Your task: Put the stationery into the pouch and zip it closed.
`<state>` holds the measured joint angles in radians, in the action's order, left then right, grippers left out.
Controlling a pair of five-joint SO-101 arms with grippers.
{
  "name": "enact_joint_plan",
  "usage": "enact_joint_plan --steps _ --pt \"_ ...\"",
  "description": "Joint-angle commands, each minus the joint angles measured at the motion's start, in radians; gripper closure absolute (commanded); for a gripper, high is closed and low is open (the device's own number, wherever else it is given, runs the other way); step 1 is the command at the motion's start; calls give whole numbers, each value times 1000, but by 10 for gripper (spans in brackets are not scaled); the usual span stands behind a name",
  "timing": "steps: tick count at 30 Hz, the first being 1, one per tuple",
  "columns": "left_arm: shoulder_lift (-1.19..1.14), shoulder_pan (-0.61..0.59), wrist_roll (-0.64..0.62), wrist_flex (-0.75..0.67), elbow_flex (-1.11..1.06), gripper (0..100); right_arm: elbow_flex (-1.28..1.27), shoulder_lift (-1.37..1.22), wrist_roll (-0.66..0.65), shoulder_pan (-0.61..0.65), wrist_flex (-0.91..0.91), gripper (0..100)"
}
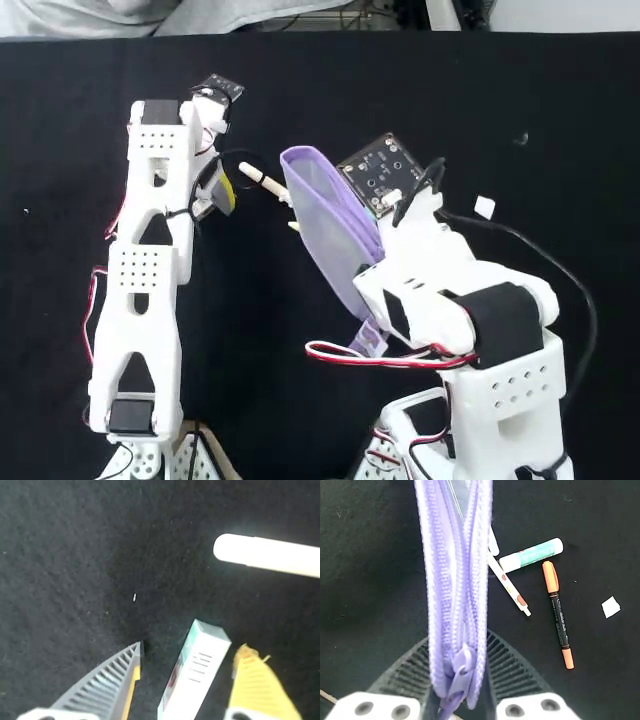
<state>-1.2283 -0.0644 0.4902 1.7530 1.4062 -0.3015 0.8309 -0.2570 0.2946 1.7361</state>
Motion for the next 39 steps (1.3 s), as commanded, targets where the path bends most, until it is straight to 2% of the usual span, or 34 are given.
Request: enact_joint_plan --steps 1,4,12,18,30,39 --pt "-6 4 26 8 82 806 -41 -4 -11 9 8 988" --pt "-15 13 60 8 81 861 -42 -4 -11 9 8 988" --pt "26 24 51 8 142 970 -44 -10 -11 9 8 988" --pt "133 7 -117 8 259 971 -44 -12 -11 9 2 988" --pt "531 19 -451 9 257 971 -97 -13 -29 11 -37 988" --pt "816 148 -612 11 255 971 -99 -13 -29 11 -38 988"
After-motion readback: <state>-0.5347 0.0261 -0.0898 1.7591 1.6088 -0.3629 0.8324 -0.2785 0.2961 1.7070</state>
